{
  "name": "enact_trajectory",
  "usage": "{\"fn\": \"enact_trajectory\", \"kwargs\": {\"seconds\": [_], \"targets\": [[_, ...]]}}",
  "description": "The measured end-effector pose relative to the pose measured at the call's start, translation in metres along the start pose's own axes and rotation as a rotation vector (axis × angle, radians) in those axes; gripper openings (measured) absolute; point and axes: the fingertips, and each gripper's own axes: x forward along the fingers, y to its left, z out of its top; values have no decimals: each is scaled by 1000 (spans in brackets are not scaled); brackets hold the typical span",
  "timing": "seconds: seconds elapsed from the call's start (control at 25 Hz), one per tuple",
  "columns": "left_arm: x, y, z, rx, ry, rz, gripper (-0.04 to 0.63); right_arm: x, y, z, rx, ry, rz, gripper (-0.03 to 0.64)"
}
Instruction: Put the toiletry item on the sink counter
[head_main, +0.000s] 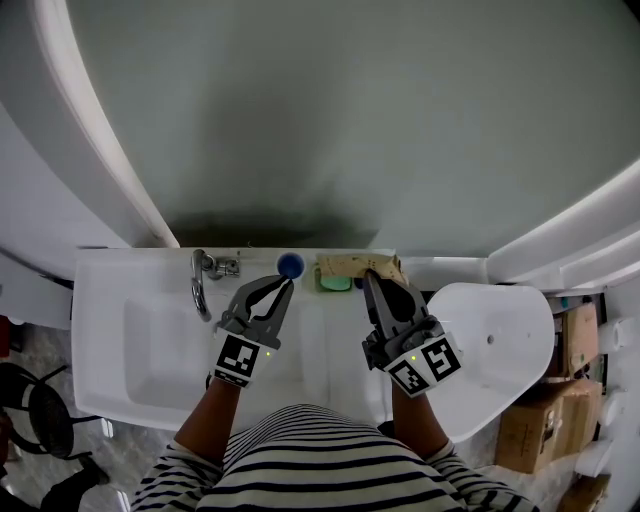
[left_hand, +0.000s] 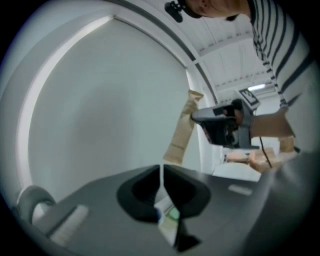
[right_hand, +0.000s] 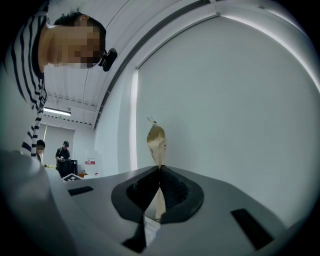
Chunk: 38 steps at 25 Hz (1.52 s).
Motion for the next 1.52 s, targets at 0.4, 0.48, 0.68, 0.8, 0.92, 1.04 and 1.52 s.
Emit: {"fn": "enact_trajectory", "kwargs": {"seconds": [0.4, 0.48, 0.68, 0.8, 0.92, 1.04, 1.52], "targets": [[-20, -5, 2, -60, -12, -4, 6, 4, 4, 6, -7, -8, 13, 9], [-22, -6, 9, -63, -35, -4, 6, 5, 5, 8, -9, -9, 17, 9], [-26, -6, 17, -70, -65, -9, 6, 12, 6, 4, -12, 2, 23, 9], [-28, -2, 18, -82, -74, -8, 6, 21, 5, -4, -11, 17, 26, 9], [-28, 1, 16, -85, -78, -7, 6, 31, 3, -17, -10, 38, 28, 9], [-28, 4, 14, -81, -77, -5, 6, 41, 0, -30, -5, 60, 27, 9], [-23, 15, 10, -81, -82, 16, 6, 69, -12, -100, -8, 199, 36, 9]]}}
